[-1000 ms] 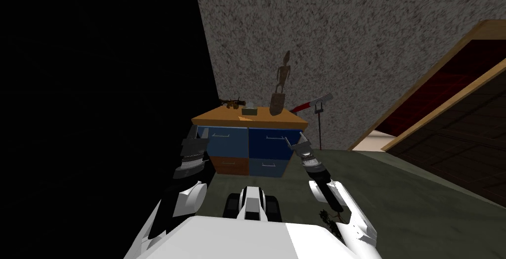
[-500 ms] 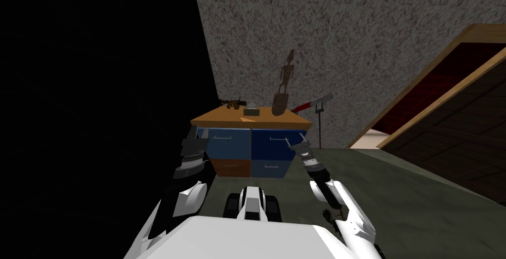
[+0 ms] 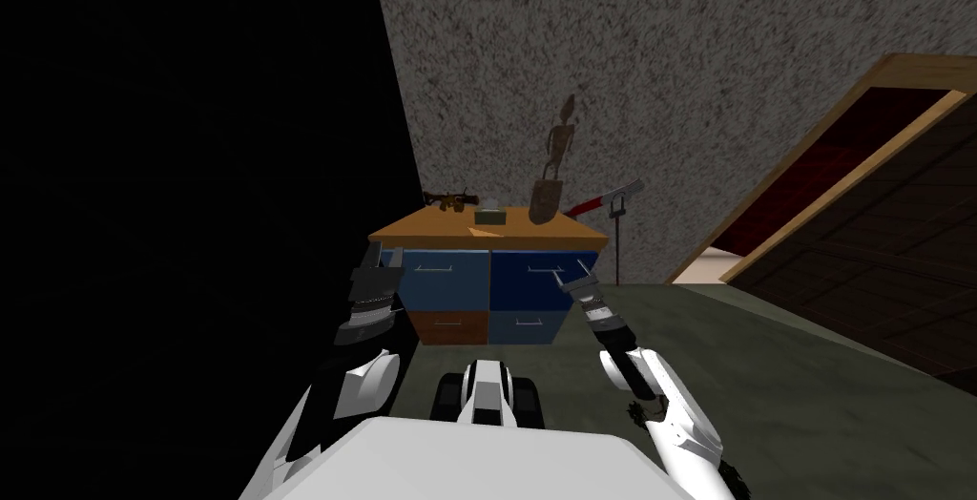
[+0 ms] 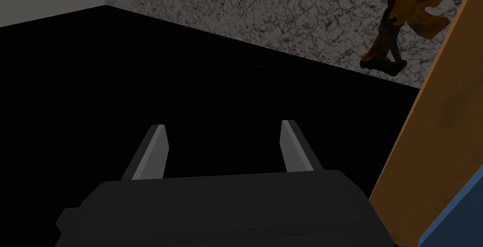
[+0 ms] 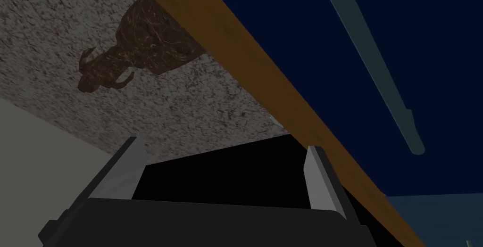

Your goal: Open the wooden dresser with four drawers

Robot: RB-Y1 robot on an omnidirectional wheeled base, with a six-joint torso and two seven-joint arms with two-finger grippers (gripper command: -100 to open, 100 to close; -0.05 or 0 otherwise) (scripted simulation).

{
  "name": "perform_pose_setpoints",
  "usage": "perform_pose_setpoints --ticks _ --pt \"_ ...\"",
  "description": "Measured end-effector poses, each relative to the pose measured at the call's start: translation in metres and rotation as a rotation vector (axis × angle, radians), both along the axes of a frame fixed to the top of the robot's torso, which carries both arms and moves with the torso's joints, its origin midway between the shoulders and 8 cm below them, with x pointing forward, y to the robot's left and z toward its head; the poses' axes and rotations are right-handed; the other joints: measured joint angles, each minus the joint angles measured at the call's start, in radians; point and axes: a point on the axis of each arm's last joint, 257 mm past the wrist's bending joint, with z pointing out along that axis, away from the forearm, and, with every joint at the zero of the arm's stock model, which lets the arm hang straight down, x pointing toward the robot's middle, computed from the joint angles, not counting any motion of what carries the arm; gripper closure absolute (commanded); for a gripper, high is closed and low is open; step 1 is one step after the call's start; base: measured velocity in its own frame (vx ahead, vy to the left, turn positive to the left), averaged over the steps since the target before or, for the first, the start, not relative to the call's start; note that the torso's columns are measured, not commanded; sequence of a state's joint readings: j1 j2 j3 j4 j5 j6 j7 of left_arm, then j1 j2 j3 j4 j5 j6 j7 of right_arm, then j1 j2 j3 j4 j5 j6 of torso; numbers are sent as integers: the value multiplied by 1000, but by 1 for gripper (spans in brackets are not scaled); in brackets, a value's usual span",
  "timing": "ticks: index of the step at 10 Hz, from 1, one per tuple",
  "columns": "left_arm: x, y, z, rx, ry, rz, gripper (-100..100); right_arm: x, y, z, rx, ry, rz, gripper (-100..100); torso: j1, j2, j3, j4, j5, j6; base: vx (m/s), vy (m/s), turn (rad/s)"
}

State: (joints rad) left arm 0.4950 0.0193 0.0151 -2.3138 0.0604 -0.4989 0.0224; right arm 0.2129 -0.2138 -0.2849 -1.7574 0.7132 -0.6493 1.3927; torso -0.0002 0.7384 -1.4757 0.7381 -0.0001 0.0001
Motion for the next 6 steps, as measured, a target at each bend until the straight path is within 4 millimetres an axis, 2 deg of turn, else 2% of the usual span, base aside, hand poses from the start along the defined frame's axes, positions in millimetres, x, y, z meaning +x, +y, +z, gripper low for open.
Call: perform_pose_setpoints --ticks 6 --pt "0 0 0 0 0 0 0 12 -14 -30 -177 23 -107 -100 0 0 0 0 0 0 13 80 -35"
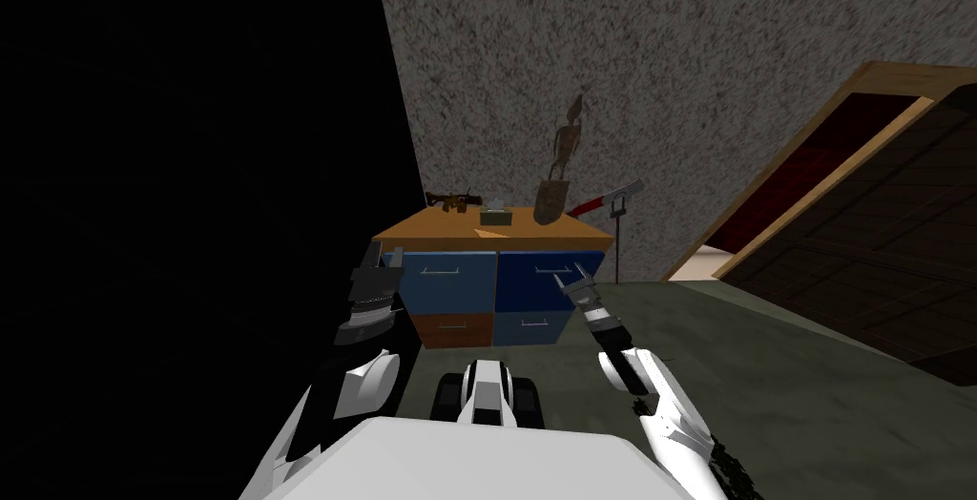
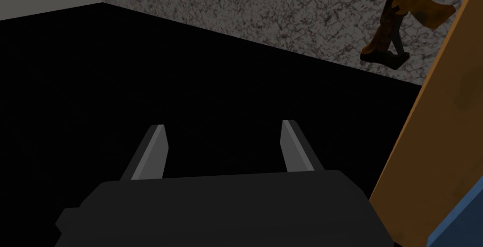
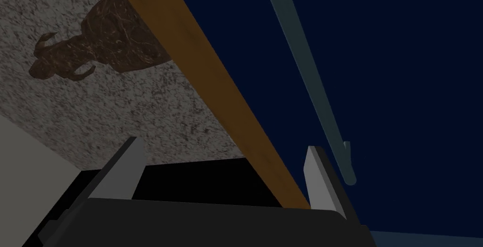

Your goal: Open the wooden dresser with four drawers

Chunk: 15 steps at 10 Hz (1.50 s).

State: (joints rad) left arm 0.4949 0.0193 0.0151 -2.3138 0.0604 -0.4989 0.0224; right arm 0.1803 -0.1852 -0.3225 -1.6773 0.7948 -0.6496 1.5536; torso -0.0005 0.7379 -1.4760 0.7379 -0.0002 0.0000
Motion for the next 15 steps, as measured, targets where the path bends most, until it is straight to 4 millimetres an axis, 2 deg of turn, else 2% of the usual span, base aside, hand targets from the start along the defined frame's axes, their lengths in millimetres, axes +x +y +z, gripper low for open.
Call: perform_pose_setpoints --ticks 6,11,13,15 --pt "0 0 0 0 0 0 0 7 -7 -35 -143 36 -96 -100 1 0 0 0 0 0 13 90 -37" --pt "0 0 0 0 0 0 0 11 10 -67 -149 75 -161 -100 -1 0 0 0 0 0 3 58 -15" --pt "0 0 0 0 0 0 0 11 16 -71 -134 79 -166 -100 -1 0 0 0 0 0 18 16 15" --pt "0 0 0 0 0 0 0 18 11 -64 -137 79 -171 -100 1 -2 -1 -1 0 0 38 15 28"
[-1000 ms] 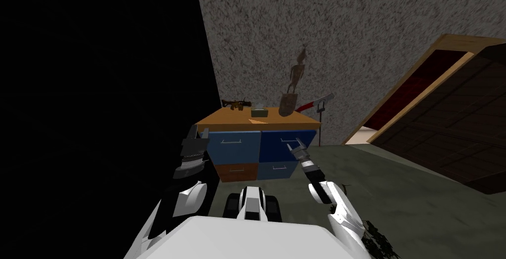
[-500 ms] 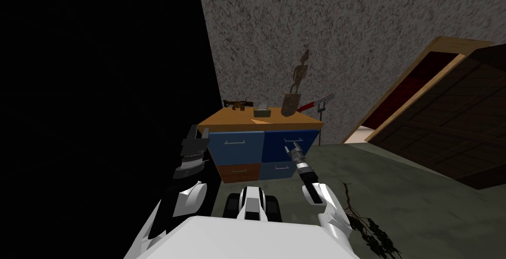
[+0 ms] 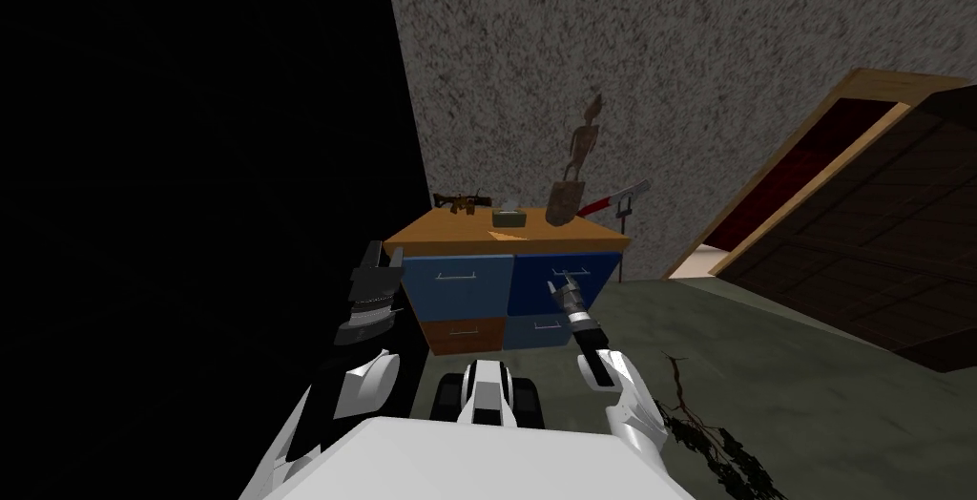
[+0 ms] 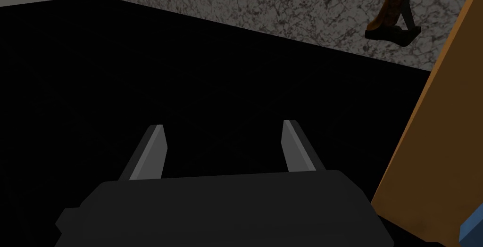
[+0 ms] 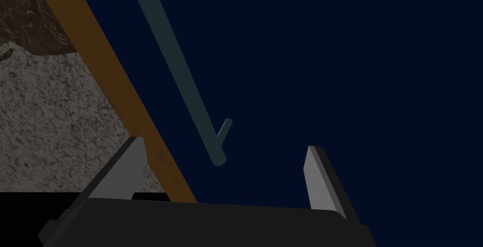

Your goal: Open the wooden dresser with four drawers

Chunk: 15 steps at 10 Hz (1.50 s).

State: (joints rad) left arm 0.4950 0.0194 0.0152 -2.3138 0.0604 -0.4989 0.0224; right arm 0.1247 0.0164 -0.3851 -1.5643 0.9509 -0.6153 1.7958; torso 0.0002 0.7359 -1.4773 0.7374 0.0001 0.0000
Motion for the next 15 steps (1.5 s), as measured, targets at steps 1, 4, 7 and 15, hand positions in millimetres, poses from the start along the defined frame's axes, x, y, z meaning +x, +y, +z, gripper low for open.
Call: perform_pose_setpoints --ticks 1,4,7,15 --pt "0 0 0 0 0 0 0 0 0 0 2 1 -1 100 -1 2 1 1 0 0 -35 -11 -62" --pt "0 0 0 0 0 0 0 -3 2 -2 1 -1 5 100 1 8 4 2 0 0 -116 4 -15" --pt "0 0 0 0 0 0 0 -1 0 5 1 -3 10 100 -1 3 2 1 0 0 -170 -14 -9" --pt "0 0 0 0 0 0 0 -2 -31 16 -162 7 16 -100 0 2 2 1 0 0 28 8 5"
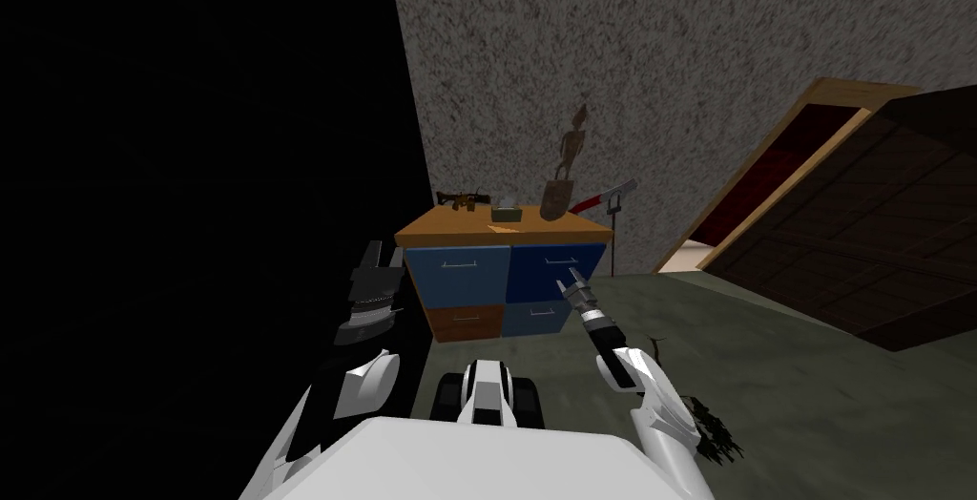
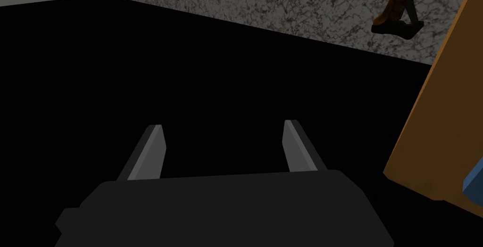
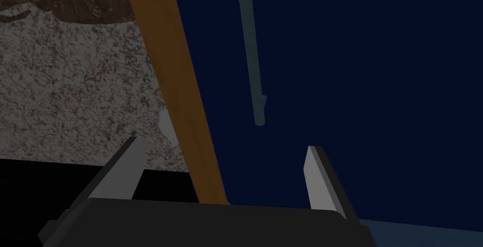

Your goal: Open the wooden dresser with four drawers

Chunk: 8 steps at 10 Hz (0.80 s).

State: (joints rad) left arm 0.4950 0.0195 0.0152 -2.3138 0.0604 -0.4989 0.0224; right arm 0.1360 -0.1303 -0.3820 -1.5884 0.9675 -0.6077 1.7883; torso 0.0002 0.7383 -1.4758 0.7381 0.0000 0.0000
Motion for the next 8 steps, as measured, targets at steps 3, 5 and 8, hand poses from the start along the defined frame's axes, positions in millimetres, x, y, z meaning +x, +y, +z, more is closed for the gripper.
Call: perform_pose_setpoints --ticks 3,5,8 --pt "0 0 0 0 0 0 0 -3 -9 2 -114 5 -32 -100 1 -4 -2 -1 0 0 146 51 23" --pt "0 0 0 0 0 0 0 -6 -4 -3 -126 7 -56 -100 0 1 1 0 0 0 93 35 4" --pt "0 0 0 0 0 0 0 -6 3 -7 -100 7 -68 -100 -2 3 2 1 0 0 24 7 17"
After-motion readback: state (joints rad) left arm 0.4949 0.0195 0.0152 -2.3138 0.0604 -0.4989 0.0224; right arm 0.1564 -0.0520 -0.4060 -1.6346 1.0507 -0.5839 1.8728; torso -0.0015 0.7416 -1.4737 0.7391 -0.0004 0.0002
